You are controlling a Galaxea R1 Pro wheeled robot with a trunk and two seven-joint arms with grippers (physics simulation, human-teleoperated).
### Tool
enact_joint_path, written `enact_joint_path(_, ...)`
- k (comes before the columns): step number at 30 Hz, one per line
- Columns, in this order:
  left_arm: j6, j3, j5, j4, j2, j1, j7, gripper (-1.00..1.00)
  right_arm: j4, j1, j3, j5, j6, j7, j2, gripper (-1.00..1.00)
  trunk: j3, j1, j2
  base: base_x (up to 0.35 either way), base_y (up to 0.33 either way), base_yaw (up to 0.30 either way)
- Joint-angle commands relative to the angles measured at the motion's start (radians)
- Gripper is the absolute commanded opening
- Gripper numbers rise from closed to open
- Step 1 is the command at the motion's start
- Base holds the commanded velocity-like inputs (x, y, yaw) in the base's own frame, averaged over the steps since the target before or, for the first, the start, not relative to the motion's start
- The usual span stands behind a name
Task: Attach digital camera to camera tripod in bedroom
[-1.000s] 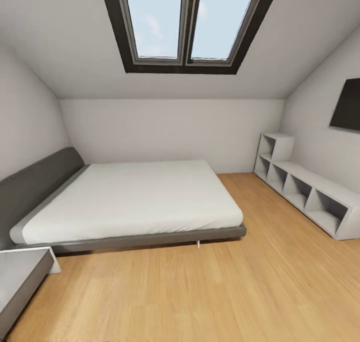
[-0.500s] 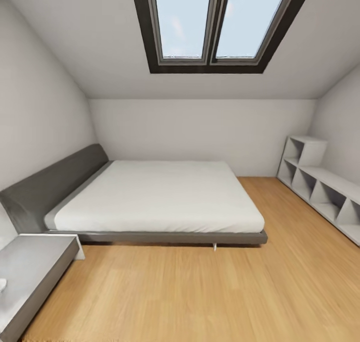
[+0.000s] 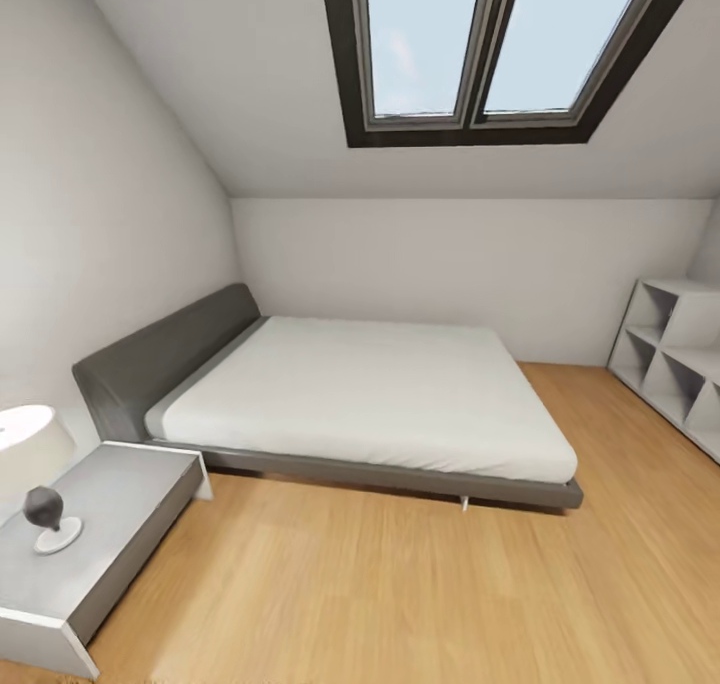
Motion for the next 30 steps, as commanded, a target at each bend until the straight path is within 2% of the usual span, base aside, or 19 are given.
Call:
enact_joint_path(1,-0.001,0.0,0.002,-0.001,0.0,0.0,0.001,1.0,0.0,0.0,0.0,0.007,-0.002,-0.001,0.0,1.0,-0.001,0.0,0.0,0.0,0.0,0.269)
enact_joint_path(30,-0.001,0.002,0.002,0.0,-0.001,0.0,0.002,1.0,0.0,0.0,-0.001,0.007,-0.002,-0.001,0.001,1.0,-0.001,0.0,0.0,0.0,0.0,0.269)
